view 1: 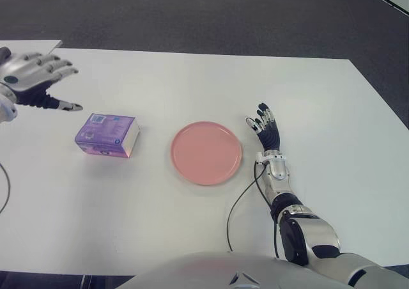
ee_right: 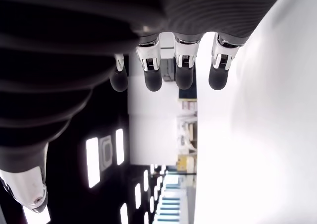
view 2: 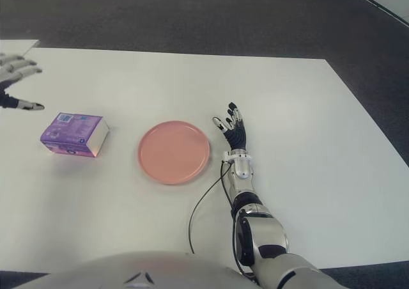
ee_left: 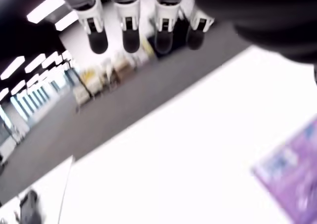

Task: Put the tissue paper into the plate.

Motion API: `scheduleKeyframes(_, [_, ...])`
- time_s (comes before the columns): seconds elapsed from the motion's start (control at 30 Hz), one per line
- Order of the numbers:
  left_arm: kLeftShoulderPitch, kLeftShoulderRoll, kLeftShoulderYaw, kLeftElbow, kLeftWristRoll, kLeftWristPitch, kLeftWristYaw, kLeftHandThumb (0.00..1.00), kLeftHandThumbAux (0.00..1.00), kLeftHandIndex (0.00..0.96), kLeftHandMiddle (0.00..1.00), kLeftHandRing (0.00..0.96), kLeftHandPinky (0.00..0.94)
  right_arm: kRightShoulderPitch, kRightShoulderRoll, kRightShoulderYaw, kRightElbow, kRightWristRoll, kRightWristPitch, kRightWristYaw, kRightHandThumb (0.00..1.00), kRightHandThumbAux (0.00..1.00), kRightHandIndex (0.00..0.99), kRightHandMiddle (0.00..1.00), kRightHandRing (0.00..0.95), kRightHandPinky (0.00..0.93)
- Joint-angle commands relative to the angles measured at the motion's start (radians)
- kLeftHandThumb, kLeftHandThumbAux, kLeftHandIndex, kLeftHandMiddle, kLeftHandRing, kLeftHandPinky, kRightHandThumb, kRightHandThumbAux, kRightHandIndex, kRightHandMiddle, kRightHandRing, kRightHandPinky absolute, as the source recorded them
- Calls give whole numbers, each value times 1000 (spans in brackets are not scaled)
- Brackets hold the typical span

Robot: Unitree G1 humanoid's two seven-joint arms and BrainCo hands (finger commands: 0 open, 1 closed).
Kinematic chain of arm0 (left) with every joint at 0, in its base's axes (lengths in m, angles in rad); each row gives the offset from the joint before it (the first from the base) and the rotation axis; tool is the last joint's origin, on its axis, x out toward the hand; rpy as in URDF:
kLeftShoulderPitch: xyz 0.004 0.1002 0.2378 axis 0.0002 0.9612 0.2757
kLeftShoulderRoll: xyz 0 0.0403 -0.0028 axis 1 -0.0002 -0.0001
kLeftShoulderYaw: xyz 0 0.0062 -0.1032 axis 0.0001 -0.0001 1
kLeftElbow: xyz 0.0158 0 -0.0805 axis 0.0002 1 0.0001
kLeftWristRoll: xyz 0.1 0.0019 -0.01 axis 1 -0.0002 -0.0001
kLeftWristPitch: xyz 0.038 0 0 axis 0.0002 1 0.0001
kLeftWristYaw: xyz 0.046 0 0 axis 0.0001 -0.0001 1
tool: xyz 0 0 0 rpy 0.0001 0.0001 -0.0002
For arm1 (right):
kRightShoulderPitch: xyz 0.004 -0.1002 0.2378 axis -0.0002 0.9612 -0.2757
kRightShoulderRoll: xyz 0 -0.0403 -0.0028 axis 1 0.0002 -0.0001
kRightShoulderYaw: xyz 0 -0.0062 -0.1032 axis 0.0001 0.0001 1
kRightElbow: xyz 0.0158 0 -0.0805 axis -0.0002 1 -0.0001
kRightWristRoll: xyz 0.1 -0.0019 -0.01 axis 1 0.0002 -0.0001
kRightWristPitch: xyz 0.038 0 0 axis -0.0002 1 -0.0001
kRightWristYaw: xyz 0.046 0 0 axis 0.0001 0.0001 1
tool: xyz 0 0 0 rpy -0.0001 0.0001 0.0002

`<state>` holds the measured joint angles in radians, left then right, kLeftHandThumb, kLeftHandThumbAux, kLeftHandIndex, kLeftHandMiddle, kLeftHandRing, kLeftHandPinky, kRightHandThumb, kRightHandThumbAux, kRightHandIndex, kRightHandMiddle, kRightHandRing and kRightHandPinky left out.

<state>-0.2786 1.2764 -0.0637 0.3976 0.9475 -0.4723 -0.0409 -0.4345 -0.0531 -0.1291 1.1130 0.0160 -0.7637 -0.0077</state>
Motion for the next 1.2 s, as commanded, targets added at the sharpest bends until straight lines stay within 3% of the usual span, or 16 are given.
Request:
scheduleKeyframes(0.03, [-2, 46, -40, 21, 21, -37, 2, 270, 122, 0, 0, 0, 0, 66, 11, -1, 53, -1, 49, 6, 48, 587, 0, 0, 0, 0])
scheduleKeyframes(0.3, [33, 71, -78, 27, 18, -88, 6, 340, 91, 0, 0, 0, 0, 63, 8, -5, 56, 0, 51, 10, 48, 587, 0, 0, 0, 0])
scheduleKeyframes(0.83, [-65, 16, -188, 133, 25, -187, 41, 363, 129, 0, 0, 0, 0, 60, 3, -10, 60, 3, 52, 17, 48, 587, 0, 0, 0, 0])
scheduleKeyframes(1.2, [-102, -19, -207, 157, 19, -203, 89, 381, 143, 0, 0, 0, 0, 60, 0, -12, 62, 6, 52, 22, 48, 587, 0, 0, 0, 0])
